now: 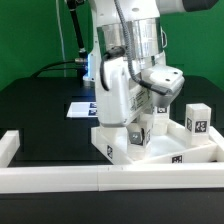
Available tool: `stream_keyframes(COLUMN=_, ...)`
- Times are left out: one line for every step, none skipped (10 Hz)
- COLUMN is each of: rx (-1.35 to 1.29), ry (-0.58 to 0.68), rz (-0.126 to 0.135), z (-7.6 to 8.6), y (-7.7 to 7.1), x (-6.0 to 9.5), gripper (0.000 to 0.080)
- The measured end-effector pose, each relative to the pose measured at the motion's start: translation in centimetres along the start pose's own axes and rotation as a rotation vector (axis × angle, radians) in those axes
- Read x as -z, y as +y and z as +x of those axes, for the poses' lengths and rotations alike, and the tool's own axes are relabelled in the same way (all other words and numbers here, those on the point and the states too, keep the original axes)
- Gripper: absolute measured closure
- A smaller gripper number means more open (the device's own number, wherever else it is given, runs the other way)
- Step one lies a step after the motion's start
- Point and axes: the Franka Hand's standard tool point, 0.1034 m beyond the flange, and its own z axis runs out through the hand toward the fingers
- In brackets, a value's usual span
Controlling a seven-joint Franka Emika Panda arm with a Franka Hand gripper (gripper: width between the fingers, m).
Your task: Assemble square table
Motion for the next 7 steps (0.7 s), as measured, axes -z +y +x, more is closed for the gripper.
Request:
stream_keyframes(rx=0.024, ry=0.000, rz=0.000, z=0.0, y=0.0, x=0.0, gripper=0.0498)
stream_keyframes(rx=0.084, ry=0.002, rz=0.003, z=-0.1, y=0.1, x=-0.1, gripper=0.0498)
stream_keyframes(rx=0.223, ry=0.016, rz=0.017, z=-0.6, y=0.6, x=-0.3, gripper=0.0320)
stream_keyframes(rx=0.388, ry=0.039, rz=0.007, z=-1.5, y=1.2, x=-0.5, gripper=0.0188)
stream_keyframes(rx=0.641, ry=0.064, rz=0.006, z=-2.2, y=1.5, x=-0.3, gripper=0.0162)
stream_keyframes(rx=0.727, ry=0.070, rz=0.004, z=-2.5, y=2.0, x=-0.5, gripper=0.0162)
stream_keyframes(rx=0.844, ry=0.072, rz=-0.001, z=-2.4, y=2.0, x=-0.6, gripper=0.0152)
